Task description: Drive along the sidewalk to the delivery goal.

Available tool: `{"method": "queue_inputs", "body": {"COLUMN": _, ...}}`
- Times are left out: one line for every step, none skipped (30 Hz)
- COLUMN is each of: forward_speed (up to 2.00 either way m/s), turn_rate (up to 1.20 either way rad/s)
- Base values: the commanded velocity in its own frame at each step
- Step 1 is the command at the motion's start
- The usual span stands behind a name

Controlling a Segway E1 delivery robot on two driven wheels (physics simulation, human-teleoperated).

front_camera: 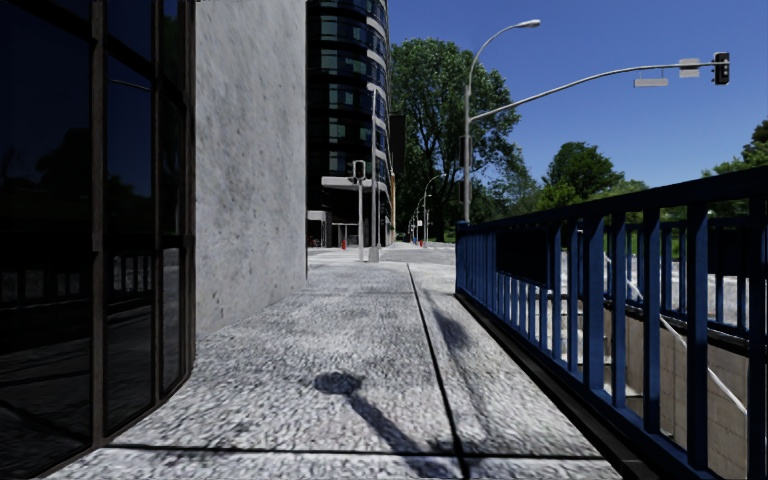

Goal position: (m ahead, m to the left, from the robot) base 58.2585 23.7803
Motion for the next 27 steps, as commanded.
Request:
{"method": "queue_inputs", "body": {"forward_speed": 2.0, "turn_rate": 0.0}}
{"method": "queue_inputs", "body": {"forward_speed": 2.0, "turn_rate": 0.0}}
{"method": "queue_inputs", "body": {"forward_speed": 2.0, "turn_rate": 0.0}}
{"method": "queue_inputs", "body": {"forward_speed": 2.0, "turn_rate": 0.0}}
{"method": "queue_inputs", "body": {"forward_speed": 2.0, "turn_rate": 0.0}}
{"method": "queue_inputs", "body": {"forward_speed": 2.0, "turn_rate": 0.0}}
{"method": "queue_inputs", "body": {"forward_speed": 2.0, "turn_rate": 0.0}}
{"method": "queue_inputs", "body": {"forward_speed": 2.0, "turn_rate": 0.0}}
{"method": "queue_inputs", "body": {"forward_speed": 2.0, "turn_rate": 0.0}}
{"method": "queue_inputs", "body": {"forward_speed": 2.0, "turn_rate": 0.0}}
{"method": "queue_inputs", "body": {"forward_speed": 2.0, "turn_rate": 0.0}}
{"method": "queue_inputs", "body": {"forward_speed": 2.0, "turn_rate": 0.0}}
{"method": "queue_inputs", "body": {"forward_speed": 2.0, "turn_rate": 0.0}}
{"method": "queue_inputs", "body": {"forward_speed": 2.0, "turn_rate": 0.0}}
{"method": "queue_inputs", "body": {"forward_speed": 2.0, "turn_rate": 0.0}}
{"method": "queue_inputs", "body": {"forward_speed": 2.0, "turn_rate": 0.0}}
{"method": "queue_inputs", "body": {"forward_speed": 2.0, "turn_rate": 0.0}}
{"method": "queue_inputs", "body": {"forward_speed": 2.0, "turn_rate": 0.0}}
{"method": "queue_inputs", "body": {"forward_speed": 2.0, "turn_rate": 0.0}}
{"method": "queue_inputs", "body": {"forward_speed": 2.0, "turn_rate": 0.0}}
{"method": "queue_inputs", "body": {"forward_speed": 2.0, "turn_rate": 0.0}}
{"method": "queue_inputs", "body": {"forward_speed": 2.0, "turn_rate": 0.0}}
{"method": "queue_inputs", "body": {"forward_speed": 2.0, "turn_rate": 0.0}}
{"method": "queue_inputs", "body": {"forward_speed": 2.0, "turn_rate": 0.0}}
{"method": "queue_inputs", "body": {"forward_speed": 2.0, "turn_rate": 0.0}}
{"method": "queue_inputs", "body": {"forward_speed": 2.0, "turn_rate": 0.0}}
{"method": "queue_inputs", "body": {"forward_speed": 2.0, "turn_rate": 0.0}}
